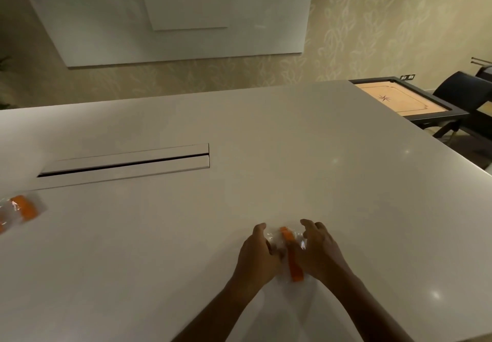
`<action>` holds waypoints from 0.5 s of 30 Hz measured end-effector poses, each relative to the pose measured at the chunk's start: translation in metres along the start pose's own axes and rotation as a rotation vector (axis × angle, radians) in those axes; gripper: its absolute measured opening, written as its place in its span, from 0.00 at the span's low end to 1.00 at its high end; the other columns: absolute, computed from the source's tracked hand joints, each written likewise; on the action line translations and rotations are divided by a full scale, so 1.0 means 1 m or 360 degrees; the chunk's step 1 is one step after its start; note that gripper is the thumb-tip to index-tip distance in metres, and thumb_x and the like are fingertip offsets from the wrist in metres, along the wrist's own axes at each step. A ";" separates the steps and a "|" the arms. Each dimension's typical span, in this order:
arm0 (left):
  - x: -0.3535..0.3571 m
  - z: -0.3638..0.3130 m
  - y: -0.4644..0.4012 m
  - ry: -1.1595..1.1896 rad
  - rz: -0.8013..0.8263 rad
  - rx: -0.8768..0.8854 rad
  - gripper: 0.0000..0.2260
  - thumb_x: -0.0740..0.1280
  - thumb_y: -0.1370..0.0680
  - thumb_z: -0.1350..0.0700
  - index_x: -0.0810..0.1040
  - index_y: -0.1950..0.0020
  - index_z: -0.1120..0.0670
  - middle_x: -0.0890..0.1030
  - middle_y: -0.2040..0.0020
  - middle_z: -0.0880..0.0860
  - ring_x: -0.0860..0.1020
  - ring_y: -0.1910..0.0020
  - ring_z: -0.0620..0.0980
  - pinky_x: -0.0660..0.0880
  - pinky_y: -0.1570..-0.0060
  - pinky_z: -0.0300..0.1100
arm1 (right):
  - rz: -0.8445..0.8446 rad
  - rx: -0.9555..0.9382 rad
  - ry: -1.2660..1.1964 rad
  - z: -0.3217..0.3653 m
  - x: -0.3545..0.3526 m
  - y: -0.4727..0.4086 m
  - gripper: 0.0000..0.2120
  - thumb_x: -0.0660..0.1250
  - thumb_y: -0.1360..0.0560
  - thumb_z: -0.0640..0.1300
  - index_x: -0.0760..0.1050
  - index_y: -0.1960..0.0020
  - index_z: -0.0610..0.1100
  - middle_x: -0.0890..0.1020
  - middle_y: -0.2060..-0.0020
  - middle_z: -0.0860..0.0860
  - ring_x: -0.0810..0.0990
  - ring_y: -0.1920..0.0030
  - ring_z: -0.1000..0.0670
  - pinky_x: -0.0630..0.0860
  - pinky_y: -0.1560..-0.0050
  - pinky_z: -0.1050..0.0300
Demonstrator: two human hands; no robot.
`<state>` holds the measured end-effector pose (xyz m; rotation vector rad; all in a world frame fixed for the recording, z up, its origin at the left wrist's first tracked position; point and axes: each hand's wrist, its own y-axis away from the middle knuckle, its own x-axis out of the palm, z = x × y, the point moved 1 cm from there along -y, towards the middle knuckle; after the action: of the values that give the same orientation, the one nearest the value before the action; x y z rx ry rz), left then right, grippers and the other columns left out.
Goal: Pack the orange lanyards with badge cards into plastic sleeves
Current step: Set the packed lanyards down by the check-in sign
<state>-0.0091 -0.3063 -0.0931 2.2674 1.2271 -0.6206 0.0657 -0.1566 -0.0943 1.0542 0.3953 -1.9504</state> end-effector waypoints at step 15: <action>-0.010 0.016 0.001 0.0589 0.0092 -0.0184 0.38 0.78 0.24 0.57 0.63 0.19 0.47 0.81 0.33 0.52 0.82 0.41 0.48 0.80 0.47 0.33 | -0.0014 0.0222 -0.0500 0.028 0.010 0.004 0.32 0.77 0.24 0.55 0.71 0.24 0.50 0.79 0.41 0.50 0.81 0.43 0.48 0.80 0.50 0.56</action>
<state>-0.0163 -0.3226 -0.0991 2.3763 1.3184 -0.1036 0.0517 -0.1815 -0.0852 0.8118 0.0914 -2.1329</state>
